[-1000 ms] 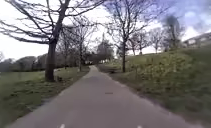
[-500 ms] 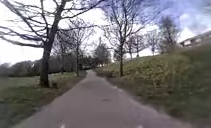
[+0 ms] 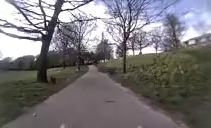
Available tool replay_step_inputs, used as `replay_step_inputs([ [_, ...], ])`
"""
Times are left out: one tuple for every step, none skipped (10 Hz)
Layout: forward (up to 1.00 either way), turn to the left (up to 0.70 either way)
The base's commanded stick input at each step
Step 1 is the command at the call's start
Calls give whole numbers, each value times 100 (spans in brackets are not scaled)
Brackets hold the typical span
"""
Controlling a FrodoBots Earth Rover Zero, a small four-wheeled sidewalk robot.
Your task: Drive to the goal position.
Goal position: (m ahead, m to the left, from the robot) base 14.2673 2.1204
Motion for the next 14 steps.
replay_step_inputs([
  [85,1],
  [85,1],
  [85,1],
  [85,1],
  [85,2],
  [85,4],
  [85,6],
  [85,8],
  [85,10],
  [85,13],
  [85,15],
  [85,17],
  [85,5],
  [85,1],
])
